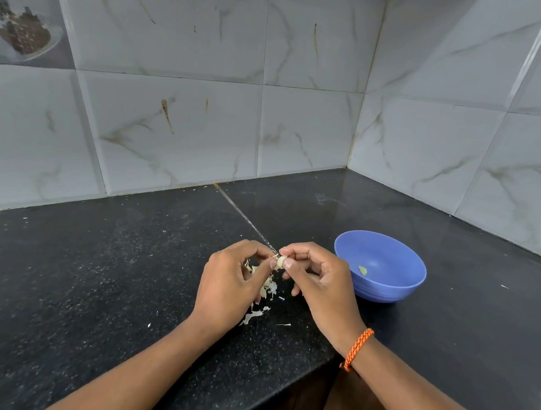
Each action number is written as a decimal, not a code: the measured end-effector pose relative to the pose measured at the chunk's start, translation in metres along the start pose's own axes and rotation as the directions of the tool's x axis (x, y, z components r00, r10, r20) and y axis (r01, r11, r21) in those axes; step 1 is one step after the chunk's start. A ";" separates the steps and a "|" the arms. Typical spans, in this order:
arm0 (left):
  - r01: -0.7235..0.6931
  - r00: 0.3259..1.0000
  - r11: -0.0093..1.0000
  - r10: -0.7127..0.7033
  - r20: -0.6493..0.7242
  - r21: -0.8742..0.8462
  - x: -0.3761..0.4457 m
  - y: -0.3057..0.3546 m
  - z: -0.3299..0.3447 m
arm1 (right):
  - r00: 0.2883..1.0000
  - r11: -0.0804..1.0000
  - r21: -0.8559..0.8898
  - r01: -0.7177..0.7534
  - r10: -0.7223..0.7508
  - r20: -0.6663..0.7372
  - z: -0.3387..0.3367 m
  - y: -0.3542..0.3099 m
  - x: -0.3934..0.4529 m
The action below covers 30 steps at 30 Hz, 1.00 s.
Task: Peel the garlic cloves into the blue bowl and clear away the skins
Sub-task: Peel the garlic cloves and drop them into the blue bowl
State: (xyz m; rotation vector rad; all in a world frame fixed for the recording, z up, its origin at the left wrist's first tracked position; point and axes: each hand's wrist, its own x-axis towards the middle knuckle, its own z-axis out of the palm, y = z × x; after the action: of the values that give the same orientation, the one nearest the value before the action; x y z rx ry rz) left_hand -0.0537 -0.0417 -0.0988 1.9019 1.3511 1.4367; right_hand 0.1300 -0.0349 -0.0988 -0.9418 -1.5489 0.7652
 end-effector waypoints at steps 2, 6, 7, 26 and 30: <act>0.011 1.000 1.000 -0.011 0.011 0.001 0.000 -0.001 0.001 | 1.000 1.000 -0.006 -0.004 0.004 -0.016 0.000 0.001 0.000; 0.018 1.000 1.000 -0.018 0.008 -0.004 0.000 -0.003 0.000 | 0.999 1.000 -0.007 -0.007 0.007 -0.045 0.000 0.003 0.001; 0.017 1.000 1.000 -0.017 0.003 -0.011 0.000 -0.003 0.000 | 0.999 1.000 -0.005 -0.007 0.006 -0.049 0.000 0.002 0.001; -0.009 1.000 1.000 0.008 -0.024 -0.012 0.001 -0.005 0.000 | 0.999 0.997 -0.070 0.035 -0.037 -0.037 0.000 -0.004 -0.003; 0.020 0.997 1.000 -0.019 -0.073 0.008 0.001 -0.006 0.000 | 0.998 0.999 -0.046 0.023 -0.026 -0.059 -0.001 -0.001 -0.002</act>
State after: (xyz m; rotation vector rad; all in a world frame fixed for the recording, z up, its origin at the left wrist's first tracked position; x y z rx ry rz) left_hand -0.0568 -0.0383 -0.1025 1.8531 1.4066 1.5065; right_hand 0.1305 -0.0371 -0.0985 -0.9693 -1.5285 0.6813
